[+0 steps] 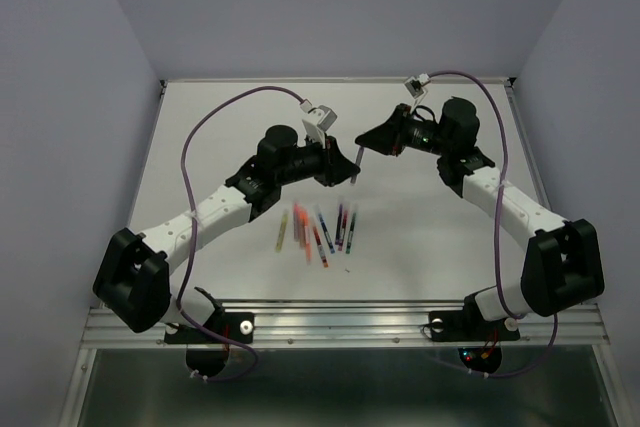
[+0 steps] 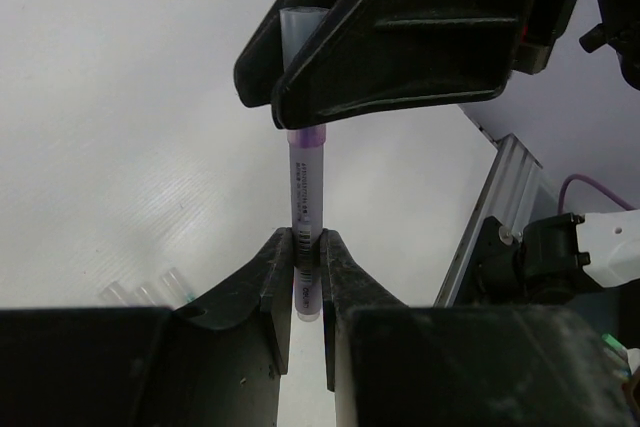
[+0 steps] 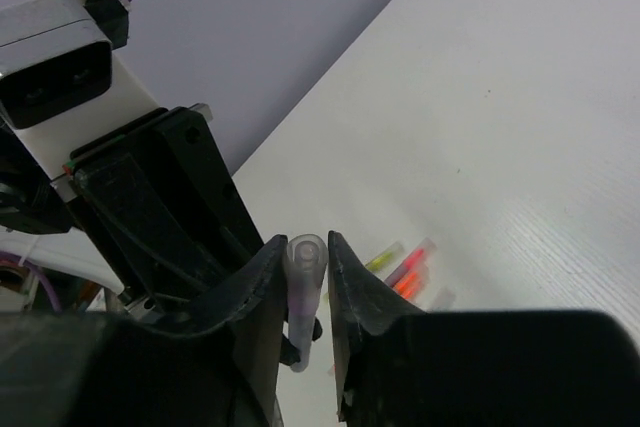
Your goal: Open the pen caps
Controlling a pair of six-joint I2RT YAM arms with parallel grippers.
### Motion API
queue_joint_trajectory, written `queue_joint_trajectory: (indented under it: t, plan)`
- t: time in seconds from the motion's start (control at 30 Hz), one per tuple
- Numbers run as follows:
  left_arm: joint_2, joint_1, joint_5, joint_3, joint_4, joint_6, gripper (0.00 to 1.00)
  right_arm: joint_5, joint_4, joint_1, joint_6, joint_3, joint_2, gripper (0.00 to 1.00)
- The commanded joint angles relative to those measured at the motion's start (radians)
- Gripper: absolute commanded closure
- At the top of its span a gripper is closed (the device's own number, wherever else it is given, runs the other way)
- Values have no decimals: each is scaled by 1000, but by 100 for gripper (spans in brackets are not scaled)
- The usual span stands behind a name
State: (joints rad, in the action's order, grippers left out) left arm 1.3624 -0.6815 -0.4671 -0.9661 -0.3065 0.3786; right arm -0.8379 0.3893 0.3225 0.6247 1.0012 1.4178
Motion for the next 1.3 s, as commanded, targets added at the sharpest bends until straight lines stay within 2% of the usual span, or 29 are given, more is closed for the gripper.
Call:
queue_joint_trajectory:
  t: [0.0, 0.03, 0.07, 0.1, 0.23, 0.4, 0.5, 0.73, 1.07, 1.2, 1.27]
  plan:
    - [-2, -6, -18, -52, -68, 2, 100, 8, 13, 7, -16, 53, 1, 79]
    - [-2, -7, -16, -52, -69, 2, 100, 10, 13, 7, -20, 53, 0, 82]
    - [-2, -7, -16, -48, -68, 2, 100, 19, 14, 7, -20, 51, -2, 94]
    - [-2, -7, -16, -46, -69, 3, 100, 37, 13, 7, -20, 51, -3, 99]
    - [-9, -9, -27, -8, -75, 23, 100, 89, 13, 7, -16, 57, -2, 99]
    - [-45, -18, -36, 75, -86, 63, 100, 253, 8, 7, -10, 73, -5, 99]
    - [-81, -50, -39, 148, -105, 92, 100, 305, 6, -45, 15, 128, 22, 99]
    - [-124, -98, -73, 279, -94, 157, 100, 327, 5, -135, 23, 279, 113, 99]
    - [-192, -105, -50, 328, -11, 180, 100, 330, -49, -218, -19, 393, 159, 99]
    - [-215, -105, 69, 285, 58, 151, 100, 338, -139, -218, -49, 392, 171, 99]
    - [-209, -101, 268, 194, 176, 120, 100, 404, -300, -218, -121, 382, 181, 99]
